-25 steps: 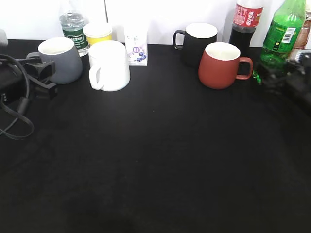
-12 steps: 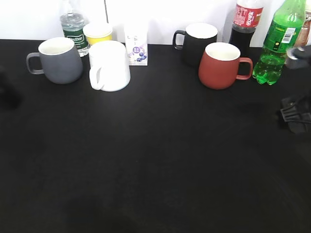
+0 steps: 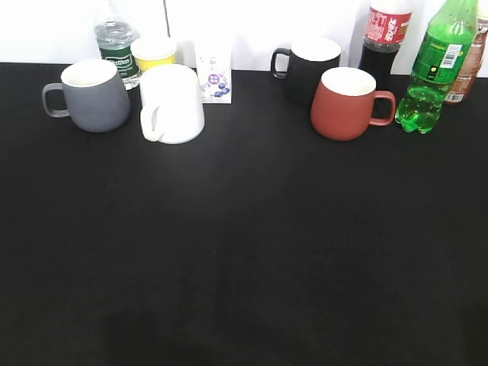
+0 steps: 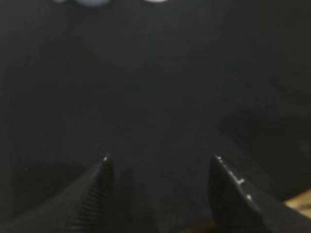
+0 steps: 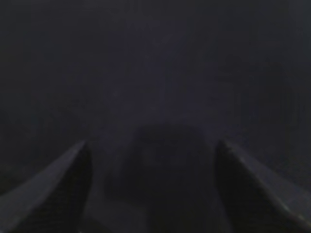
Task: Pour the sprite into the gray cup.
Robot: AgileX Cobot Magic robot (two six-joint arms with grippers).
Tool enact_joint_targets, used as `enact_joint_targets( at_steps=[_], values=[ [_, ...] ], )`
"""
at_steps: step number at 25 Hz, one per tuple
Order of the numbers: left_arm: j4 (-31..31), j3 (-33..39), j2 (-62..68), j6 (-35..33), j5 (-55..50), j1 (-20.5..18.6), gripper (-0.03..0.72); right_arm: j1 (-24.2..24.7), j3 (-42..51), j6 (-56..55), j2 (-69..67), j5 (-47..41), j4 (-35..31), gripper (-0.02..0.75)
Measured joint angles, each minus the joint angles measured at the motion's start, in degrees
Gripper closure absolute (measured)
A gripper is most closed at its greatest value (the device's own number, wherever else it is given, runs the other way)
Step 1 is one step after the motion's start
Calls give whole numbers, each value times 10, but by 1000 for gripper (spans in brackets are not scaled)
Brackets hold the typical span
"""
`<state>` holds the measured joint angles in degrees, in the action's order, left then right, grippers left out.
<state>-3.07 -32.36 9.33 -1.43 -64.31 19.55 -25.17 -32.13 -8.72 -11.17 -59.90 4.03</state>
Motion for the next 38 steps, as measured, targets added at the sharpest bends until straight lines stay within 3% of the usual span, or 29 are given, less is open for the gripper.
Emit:
enact_joint_targets(
  at_steps=[3,11,16,18,21,22,24,38],
  values=[
    [0,26,-25,0,30,0,219,-1,31,4,67,0,2,144],
    [0,26,-25,0,32,0,220,-2,32,49,67,1,-28,145],
    [0,26,-25,0,33,-3,293,-2,32,49,67,1,-28,145],
    [0,26,-25,0,33,-45,335,34,32,49,67,2,-29,145],
    [0,26,-38,0,33,-133,401,182,32,49,73,2,-30,146],
    [0,27,-51,0,33,-151,421,230,32,49,90,2,-30,146],
    [0,28,-83,0,34,-164,453,272,32,49,114,2,-30,146],
    [0,28,-97,0,34,-165,459,274,32,49,116,2,-34,146]
  ],
)
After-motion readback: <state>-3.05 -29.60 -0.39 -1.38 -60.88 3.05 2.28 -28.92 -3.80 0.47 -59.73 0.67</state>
